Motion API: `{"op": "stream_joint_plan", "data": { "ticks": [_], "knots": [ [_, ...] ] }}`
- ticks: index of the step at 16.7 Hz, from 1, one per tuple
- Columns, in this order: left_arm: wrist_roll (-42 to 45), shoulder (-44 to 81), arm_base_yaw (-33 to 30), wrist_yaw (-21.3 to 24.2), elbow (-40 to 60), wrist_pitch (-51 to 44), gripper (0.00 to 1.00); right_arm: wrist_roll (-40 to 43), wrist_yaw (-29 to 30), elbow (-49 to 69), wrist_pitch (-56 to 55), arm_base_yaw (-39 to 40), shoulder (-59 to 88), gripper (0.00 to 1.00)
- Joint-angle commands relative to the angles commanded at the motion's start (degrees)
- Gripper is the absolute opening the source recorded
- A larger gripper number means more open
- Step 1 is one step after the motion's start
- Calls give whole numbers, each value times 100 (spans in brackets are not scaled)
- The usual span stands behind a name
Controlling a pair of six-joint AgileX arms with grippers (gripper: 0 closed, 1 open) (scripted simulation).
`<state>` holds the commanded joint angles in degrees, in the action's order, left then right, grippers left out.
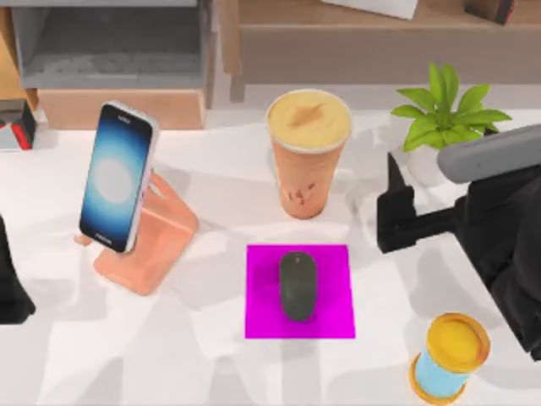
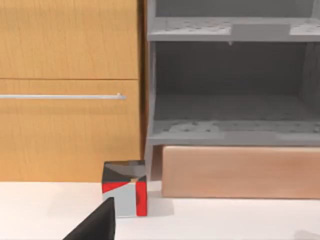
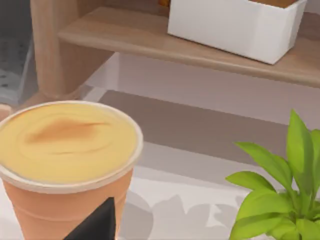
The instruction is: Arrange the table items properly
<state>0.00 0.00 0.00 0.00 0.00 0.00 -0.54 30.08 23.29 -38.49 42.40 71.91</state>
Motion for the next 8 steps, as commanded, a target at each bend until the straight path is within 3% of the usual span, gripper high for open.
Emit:
{"op": "stream_joint_plan", "data": {
  "ticks": [8],
  "knots": [
    [0, 0, 0, 0, 0, 0, 100, -7, 1778, 1848, -2741, 1013, 4688, 100]
  ]
}}
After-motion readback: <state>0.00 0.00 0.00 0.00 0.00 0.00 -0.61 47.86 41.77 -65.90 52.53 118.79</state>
